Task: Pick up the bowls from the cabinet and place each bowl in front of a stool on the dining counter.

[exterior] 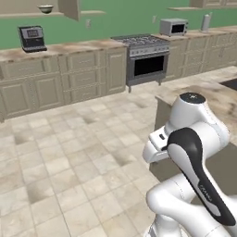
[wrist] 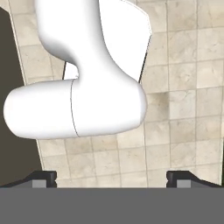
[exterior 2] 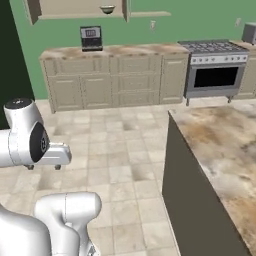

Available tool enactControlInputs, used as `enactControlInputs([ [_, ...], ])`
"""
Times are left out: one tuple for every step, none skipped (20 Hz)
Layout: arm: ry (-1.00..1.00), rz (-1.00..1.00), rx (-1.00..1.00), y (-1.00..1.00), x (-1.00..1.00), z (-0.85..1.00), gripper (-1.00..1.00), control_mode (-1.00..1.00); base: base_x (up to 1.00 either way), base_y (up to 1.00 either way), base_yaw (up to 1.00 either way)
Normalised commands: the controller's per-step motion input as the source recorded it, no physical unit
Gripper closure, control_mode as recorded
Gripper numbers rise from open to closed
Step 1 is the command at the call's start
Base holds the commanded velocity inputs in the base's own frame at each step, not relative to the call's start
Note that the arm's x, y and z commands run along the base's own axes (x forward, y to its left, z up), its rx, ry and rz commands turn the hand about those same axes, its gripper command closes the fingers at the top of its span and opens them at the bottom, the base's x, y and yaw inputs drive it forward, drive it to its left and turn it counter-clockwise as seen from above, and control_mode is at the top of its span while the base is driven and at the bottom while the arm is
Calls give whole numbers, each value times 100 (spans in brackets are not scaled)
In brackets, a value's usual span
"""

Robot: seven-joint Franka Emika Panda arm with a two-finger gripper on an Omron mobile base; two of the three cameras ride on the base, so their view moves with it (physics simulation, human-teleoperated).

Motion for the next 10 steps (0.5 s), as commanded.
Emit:
enactControlInputs([
  [0, 0, 0, 0, 0, 0, -100, 100, 100, 78, -11],
  [0, 0, 0, 0, 0, 0, -100, 100, 100, 81, -12],
  [0, 0, 0, 0, 0, 0, -100, 100, 100, 81, -13],
  [0, 0, 0, 0, 0, 0, -100, 100, 100, 72, -14],
  [0, 0, 0, 0, 0, 0, -100, 100, 100, 75, -13],
  [0, 0, 0, 0, 0, 0, -100, 100, 100, 86, -14],
  [0, 0, 0, 0, 0, 0, -100, 100, 100, 91, -15],
  [0, 0, 0, 0, 0, 0, -100, 100, 100, 86, -15],
  [0, 0, 0, 0, 0, 0, -100, 100, 100, 83, -15],
  [0, 0, 0, 0, 0, 0, -100, 100, 100, 73, -12],
])
